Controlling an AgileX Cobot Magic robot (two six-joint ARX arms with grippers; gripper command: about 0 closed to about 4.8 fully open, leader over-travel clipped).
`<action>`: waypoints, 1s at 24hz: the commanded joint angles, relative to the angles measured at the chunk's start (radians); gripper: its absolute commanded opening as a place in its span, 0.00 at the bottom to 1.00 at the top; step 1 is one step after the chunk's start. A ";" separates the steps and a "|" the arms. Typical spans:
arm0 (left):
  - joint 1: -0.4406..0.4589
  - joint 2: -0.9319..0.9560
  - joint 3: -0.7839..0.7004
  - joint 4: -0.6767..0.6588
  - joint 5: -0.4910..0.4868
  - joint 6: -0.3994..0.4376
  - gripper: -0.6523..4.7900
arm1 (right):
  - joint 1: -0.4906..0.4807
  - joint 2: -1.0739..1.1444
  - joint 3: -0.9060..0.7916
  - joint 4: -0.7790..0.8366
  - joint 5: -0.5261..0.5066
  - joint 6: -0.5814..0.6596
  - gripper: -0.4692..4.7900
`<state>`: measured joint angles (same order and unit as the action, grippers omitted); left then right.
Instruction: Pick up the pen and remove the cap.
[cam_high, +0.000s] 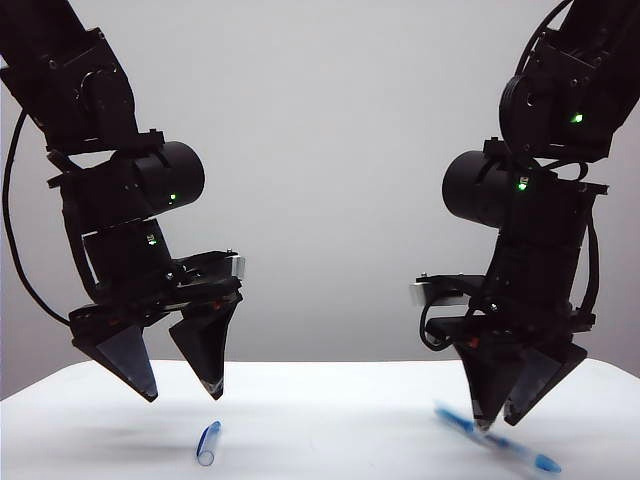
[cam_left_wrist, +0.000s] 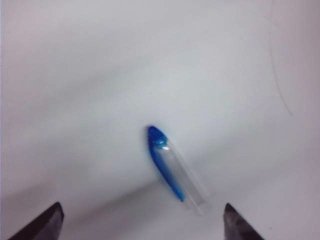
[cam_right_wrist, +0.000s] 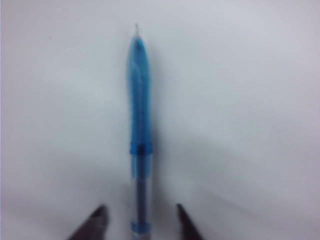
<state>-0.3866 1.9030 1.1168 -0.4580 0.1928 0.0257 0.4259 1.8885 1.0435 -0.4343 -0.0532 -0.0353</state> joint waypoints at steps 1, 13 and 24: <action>-0.001 -0.003 0.002 -0.005 0.014 -0.008 0.88 | -0.002 -0.002 0.002 0.005 0.011 -0.002 0.52; 0.000 -0.243 0.038 -0.237 -0.025 0.053 0.50 | -0.008 -0.118 0.001 -0.013 0.010 0.027 0.08; 0.090 -0.767 -0.062 -0.282 -0.152 0.058 0.15 | -0.021 -0.630 -0.094 0.001 0.029 0.118 0.08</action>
<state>-0.3149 1.1698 1.0805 -0.7422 0.0490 0.0929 0.4103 1.3285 0.9722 -0.4416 -0.0402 0.0784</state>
